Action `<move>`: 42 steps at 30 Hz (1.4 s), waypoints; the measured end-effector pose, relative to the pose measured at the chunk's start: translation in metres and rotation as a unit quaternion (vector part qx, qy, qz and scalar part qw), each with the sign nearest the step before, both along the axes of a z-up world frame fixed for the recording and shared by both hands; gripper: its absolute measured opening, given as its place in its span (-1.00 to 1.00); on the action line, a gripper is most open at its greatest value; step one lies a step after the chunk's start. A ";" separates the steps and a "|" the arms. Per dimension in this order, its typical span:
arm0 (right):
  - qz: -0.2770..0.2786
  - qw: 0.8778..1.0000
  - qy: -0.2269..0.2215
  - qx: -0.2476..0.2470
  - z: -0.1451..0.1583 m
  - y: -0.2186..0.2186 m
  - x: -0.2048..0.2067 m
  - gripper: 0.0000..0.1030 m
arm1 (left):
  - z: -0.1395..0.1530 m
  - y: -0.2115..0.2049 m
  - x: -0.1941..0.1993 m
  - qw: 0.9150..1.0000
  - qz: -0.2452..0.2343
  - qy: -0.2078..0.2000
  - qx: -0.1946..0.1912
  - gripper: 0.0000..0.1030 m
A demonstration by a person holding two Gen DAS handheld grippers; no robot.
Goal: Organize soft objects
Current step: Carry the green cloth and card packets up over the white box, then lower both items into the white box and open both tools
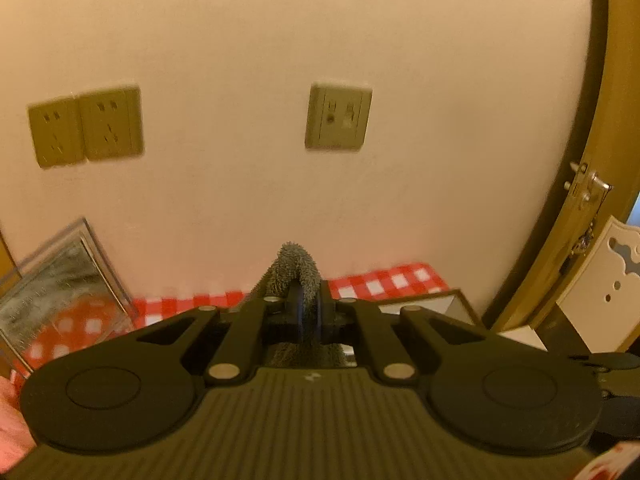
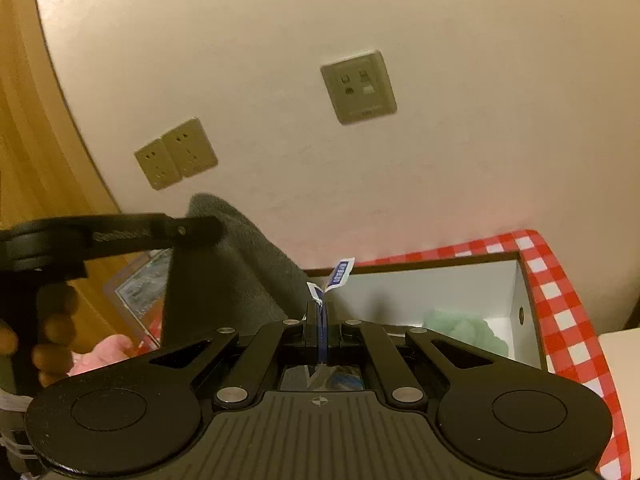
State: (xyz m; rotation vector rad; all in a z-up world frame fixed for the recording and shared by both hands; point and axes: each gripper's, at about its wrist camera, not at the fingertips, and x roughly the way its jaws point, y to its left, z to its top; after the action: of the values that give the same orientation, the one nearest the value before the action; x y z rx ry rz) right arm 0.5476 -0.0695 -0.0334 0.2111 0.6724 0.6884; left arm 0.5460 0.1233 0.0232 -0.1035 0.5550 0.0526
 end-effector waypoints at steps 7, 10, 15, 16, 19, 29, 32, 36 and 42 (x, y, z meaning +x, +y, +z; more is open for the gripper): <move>-0.002 1.000 0.018 -0.006 -0.014 0.008 0.010 -1.00 | -0.036 0.014 0.019 0.998 -0.009 0.065 -0.018 -0.41; -0.003 1.000 0.028 -0.005 -0.018 0.010 0.014 -1.00 | -0.049 0.019 0.020 0.995 -0.004 0.098 -0.013 -0.41; -0.007 0.999 0.054 0.004 -0.026 0.012 0.021 -1.00 | -0.062 0.032 0.014 0.991 0.005 0.127 -0.029 -0.41; -0.008 0.998 0.059 0.008 -0.026 0.013 0.022 -1.00 | -0.063 0.033 0.012 0.991 0.005 0.129 -0.030 -0.40; -0.010 0.997 0.067 0.034 -0.029 0.015 0.027 -0.99 | -0.063 0.036 0.009 0.991 0.008 0.133 -0.031 -0.37; -0.033 0.996 0.087 0.008 -0.038 0.024 0.034 0.41 | -0.065 0.031 -0.011 0.989 0.003 0.143 -0.023 -0.22; -0.029 0.993 0.106 -0.032 -0.046 0.023 0.029 0.41 | -0.066 0.027 -0.017 0.989 0.001 0.146 -0.024 -0.20; -0.018 0.990 0.116 -0.080 -0.048 0.023 0.020 0.41 | -0.064 0.020 -0.027 0.989 -0.001 0.145 -0.022 -0.14; -0.018 0.990 0.097 -0.103 -0.032 0.021 0.006 0.41 | -0.049 0.016 -0.045 0.991 0.004 0.131 -0.017 -0.09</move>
State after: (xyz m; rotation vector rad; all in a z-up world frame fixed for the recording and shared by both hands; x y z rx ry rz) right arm 0.5541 -0.0484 -0.0655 0.0997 0.9186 0.5634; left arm 0.5015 0.1393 -0.0262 -0.1322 0.8188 0.0648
